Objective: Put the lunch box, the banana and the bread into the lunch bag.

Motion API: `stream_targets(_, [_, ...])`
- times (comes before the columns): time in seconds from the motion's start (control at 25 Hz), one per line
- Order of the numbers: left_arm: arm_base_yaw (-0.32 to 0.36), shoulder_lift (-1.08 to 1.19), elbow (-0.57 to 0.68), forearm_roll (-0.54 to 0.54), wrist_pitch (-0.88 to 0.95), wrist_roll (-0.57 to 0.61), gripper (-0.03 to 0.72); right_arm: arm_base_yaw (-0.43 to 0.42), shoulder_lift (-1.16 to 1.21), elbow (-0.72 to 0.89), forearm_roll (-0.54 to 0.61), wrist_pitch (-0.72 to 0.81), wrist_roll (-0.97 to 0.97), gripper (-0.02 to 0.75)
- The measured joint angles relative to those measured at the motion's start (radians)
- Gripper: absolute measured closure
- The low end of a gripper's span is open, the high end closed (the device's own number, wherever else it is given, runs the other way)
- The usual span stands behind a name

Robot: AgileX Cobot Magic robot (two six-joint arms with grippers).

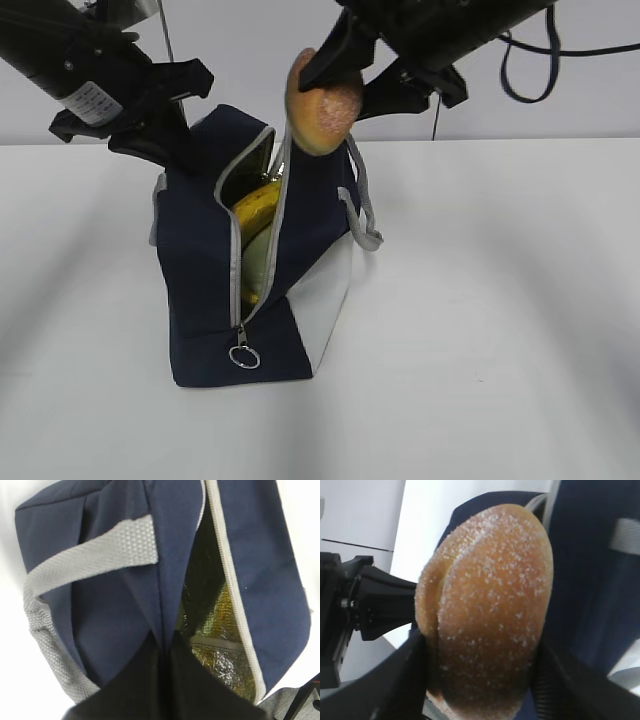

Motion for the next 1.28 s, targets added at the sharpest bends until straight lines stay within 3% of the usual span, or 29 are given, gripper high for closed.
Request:
stream_targets(0.2, [0.000, 0.000, 0.000, 0.000, 0.000, 0.000, 0.691, 0.072, 0.075, -0.002, 0.071, 0.000, -0.013, 0.319])
stream_targets(0.44, [0.000, 0.000, 0.000, 0.000, -0.001, 0.000, 0.691, 0.092, 0.168, -0.002, 0.113, -0.007, -0.017, 0.305])
stream_targets(0.76, [0.000, 0.000, 0.000, -0.003, -0.001, 0.000, 0.691, 0.092, 0.222, -0.004, 0.124, -0.026, -0.017, 0.094])
stream_targets(1.0, [0.000, 0.000, 0.000, -0.003, -0.001, 0.000, 0.691, 0.092, 0.222, -0.068, 0.094, 0.039, -0.024, 0.100])
stream_targets(1.28, [0.000, 0.000, 0.000, -0.003, 0.000, 0.000, 0.691, 0.090, 0.187, -0.117, -0.049, 0.137, -0.025, 0.155])
